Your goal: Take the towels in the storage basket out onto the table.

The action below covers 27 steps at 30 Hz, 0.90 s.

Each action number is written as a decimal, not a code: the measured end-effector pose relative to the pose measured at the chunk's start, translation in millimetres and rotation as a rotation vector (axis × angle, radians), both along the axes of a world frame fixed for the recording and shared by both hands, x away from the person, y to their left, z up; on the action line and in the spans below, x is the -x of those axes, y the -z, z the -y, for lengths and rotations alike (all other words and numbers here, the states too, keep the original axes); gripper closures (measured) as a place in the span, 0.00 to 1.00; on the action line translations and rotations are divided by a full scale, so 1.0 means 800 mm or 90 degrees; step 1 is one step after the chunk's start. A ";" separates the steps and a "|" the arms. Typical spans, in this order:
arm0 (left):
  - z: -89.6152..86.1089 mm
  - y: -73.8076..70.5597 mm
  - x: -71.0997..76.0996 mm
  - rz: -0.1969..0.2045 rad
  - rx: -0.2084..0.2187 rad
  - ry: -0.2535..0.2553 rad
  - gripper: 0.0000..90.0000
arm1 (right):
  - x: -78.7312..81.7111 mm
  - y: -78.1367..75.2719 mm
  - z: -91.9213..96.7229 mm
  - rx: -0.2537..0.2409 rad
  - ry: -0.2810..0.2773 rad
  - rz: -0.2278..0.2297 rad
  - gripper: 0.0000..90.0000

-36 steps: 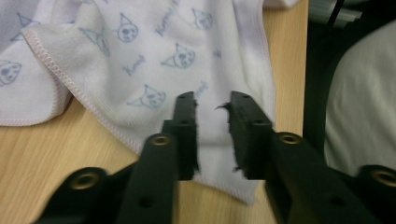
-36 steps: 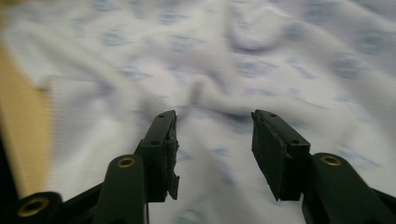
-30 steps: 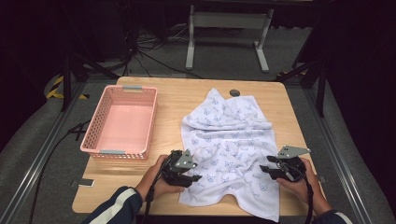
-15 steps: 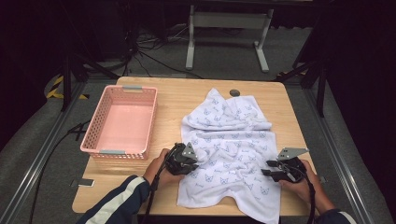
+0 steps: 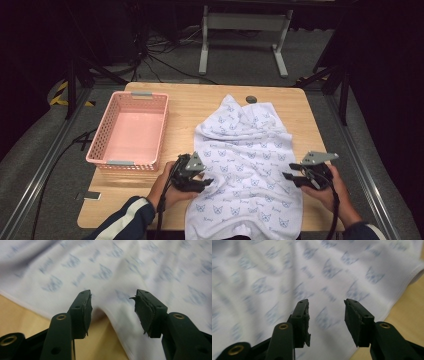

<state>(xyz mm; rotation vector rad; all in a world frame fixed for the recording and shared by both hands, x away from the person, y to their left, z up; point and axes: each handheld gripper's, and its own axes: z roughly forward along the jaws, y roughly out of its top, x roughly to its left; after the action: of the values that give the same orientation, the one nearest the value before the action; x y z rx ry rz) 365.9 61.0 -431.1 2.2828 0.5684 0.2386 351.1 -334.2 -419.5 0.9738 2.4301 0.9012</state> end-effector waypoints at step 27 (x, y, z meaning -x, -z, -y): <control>-0.019 0.025 0.050 -0.119 -0.076 0.101 0.60 | 0.048 0.024 -0.020 0.030 -0.172 -0.159 0.66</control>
<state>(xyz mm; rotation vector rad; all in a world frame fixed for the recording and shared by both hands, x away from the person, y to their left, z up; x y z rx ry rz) 325.9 76.5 -450.9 2.4682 0.4734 -0.0194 313.0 -318.0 -438.5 0.7943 2.8329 0.8461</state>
